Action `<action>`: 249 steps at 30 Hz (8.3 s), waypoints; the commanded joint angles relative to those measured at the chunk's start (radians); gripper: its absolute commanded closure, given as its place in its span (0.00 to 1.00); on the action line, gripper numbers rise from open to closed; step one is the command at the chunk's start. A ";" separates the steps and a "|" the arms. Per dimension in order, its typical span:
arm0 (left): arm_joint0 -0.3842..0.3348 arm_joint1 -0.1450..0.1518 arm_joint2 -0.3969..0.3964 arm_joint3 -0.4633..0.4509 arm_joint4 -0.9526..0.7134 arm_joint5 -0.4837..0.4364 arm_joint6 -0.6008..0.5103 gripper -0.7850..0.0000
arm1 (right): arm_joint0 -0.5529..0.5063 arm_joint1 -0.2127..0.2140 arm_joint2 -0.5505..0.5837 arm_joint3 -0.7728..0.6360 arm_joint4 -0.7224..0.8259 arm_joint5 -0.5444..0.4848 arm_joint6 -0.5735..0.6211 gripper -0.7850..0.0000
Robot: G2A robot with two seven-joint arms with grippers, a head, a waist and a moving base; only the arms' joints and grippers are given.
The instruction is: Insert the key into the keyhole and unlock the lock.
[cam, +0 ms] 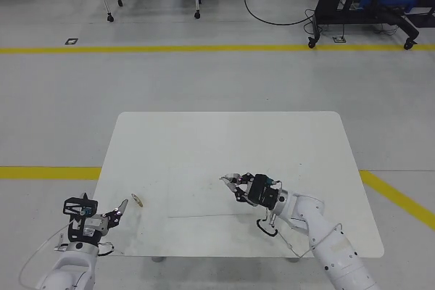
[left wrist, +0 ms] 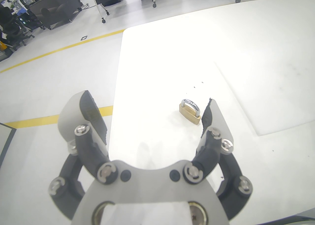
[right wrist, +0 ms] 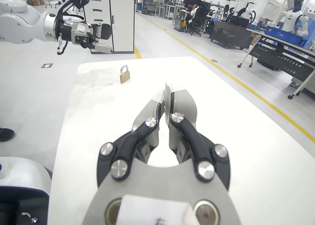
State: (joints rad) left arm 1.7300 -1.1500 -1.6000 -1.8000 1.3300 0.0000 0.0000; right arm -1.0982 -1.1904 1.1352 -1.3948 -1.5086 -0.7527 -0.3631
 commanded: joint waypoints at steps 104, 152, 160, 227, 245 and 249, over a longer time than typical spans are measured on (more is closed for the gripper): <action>-0.299 0.109 0.246 0.044 -0.882 -0.834 -0.471 1.00 | 0.216 0.077 -0.355 0.062 1.302 -0.260 0.718 0.58; -0.347 0.166 0.301 0.005 -0.853 -0.763 -0.722 1.00 | 0.347 0.079 -0.513 0.136 1.360 -0.260 1.035 0.84; -0.349 0.171 0.312 0.009 -0.848 -0.765 -0.711 1.00 | 0.354 0.077 -0.524 0.142 1.354 -0.260 1.028 1.00; -0.432 0.176 0.183 0.005 -0.505 0.296 -1.043 0.00 | -0.092 0.275 0.051 -0.150 1.070 -0.260 0.179 1.00; -0.582 0.138 0.350 0.173 -0.468 0.338 -1.029 0.32 | -0.092 0.275 0.051 -0.150 1.070 -0.260 0.179 1.00; -0.588 0.134 0.356 0.180 -0.465 0.344 -1.024 0.58 | -0.092 0.275 0.051 -0.150 1.070 -0.260 0.179 1.00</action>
State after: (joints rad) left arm 1.1420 -1.0149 -1.2451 -1.6206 0.8627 0.3439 -1.0265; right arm -1.1905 -0.9154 1.1861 -1.5452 -0.4382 -1.0123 -0.1841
